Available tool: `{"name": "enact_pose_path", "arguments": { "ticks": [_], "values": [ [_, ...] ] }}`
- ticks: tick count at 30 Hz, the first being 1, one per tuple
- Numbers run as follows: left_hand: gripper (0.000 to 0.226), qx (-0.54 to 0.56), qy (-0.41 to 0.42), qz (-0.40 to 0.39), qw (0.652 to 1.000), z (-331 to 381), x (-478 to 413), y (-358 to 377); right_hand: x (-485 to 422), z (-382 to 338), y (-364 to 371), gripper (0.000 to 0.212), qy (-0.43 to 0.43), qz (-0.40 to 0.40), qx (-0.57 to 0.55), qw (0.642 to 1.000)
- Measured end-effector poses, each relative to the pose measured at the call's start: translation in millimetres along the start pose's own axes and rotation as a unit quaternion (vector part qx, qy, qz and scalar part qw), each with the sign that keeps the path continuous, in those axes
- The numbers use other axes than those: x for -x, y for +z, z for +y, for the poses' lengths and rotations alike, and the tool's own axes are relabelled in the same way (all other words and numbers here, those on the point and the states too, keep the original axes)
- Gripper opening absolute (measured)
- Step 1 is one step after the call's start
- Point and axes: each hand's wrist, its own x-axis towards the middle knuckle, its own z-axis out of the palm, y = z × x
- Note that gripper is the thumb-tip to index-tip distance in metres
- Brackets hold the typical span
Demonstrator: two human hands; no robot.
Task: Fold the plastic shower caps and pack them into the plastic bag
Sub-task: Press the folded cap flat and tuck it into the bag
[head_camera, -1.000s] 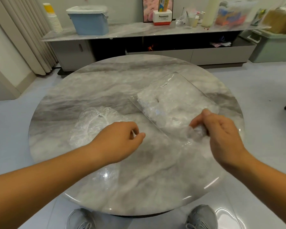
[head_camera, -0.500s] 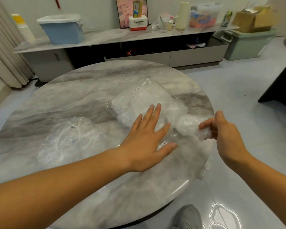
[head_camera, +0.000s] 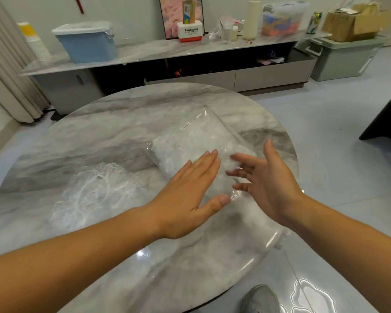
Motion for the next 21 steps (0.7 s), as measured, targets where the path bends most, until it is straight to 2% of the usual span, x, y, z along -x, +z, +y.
{"name": "enact_pose_path", "arguments": {
  "ticks": [4, 11, 21],
  "values": [
    [0.085, 0.011, 0.001, -0.008, 1.000, -2, 6, -3, -12, -12, 9, 0.086, 0.025, 0.007, -0.117, 0.993],
    [0.081, 0.033, 0.015, -0.024, 0.999, -11, 16, -9, -26, -20, 23, 0.094, 0.066, 0.029, -0.244, 0.967],
    [0.077, 0.098, 0.038, -0.023, 0.994, -16, 26, -14, -38, -20, 51, 0.092, 0.105, -0.017, -0.265, 0.958]
  ]
}}
